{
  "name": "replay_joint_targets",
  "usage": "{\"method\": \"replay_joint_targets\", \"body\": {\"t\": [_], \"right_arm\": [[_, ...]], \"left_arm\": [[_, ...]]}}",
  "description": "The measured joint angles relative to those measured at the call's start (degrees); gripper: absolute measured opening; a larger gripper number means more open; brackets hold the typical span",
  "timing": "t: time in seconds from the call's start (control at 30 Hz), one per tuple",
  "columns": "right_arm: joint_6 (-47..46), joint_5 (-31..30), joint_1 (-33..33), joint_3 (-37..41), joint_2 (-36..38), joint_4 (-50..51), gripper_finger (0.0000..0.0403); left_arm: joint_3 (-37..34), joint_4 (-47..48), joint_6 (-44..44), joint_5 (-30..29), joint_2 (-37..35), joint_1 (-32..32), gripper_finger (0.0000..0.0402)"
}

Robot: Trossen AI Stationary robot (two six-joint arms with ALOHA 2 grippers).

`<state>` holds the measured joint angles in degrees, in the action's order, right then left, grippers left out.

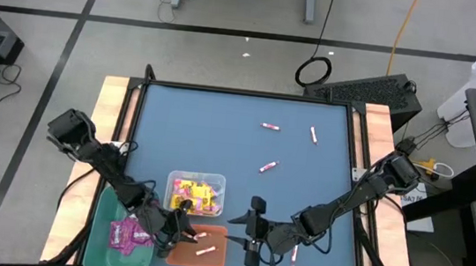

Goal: Sort candy
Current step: Put the red candy into the orange bin

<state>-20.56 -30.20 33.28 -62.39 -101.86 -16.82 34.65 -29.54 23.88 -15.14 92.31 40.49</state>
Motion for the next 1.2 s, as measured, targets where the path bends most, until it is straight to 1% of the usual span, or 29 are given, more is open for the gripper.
{"method": "replay_joint_targets", "body": {"t": [0.13,0.37,0.43,0.57,0.67,0.73,0.8,0.9,1.03,1.13,1.2], "right_arm": [[0.0,0.0,0.0,0.0,0.0,-0.02,0.0187],[0.04,0.0,0.05,0.0,0.0,-0.02,0.0187],[0.25,0.05,0.25,0.0,0.63,0.7,0.0187],[-0.01,0.09,1.0,0.0,4.29,4.78,0.0187],[-2.34,0.16,2.06,0.0,7.8,10.39,0.0187],[-6.23,0.2,3.04,-0.02,9.92,15.04,0.0187],[-10.66,0.15,4.43,-0.02,11.69,21.45,0.0187],[-19.32,1.76,6.65,-0.02,13.66,33.69,0.0187],[-37.8,5.87,9.22,-0.02,14.51,46.71,0.0187],[-49.15,7.59,11.11,-0.02,13.55,52.12,0.0187],[-55.68,9.84,12.11,-0.02,12.56,54.5,0.0187]], "left_arm": [[0.0,0.11,0.92,-0.02,0.22,0.0,0.0078],[0.0,0.08,1.04,-0.25,0.17,0.0,0.0149],[0.06,0.32,1.73,1.18,-0.14,-0.02,0.0163],[1.22,0.35,2.69,6.4,-2.42,-0.12,0.0172],[2.94,3.95,0.34,7.26,-5.6,-0.11,0.0173],[4.46,7.75,-1.75,6.89,-7.75,-0.13,0.0173],[5.52,11.21,-3.84,4.99,-10.13,-0.24,0.0173],[7.13,14.09,-6.7,1.83,-12.66,-0.69,0.0173],[8.46,14.92,-9.45,-0.59,-14.04,-1.72,0.0173],[8.87,14.97,-10.54,-1.38,-14.08,-3.15,0.0173],[8.87,14.93,-10.77,-1.77,-14.08,-4.26,0.0173]]}}
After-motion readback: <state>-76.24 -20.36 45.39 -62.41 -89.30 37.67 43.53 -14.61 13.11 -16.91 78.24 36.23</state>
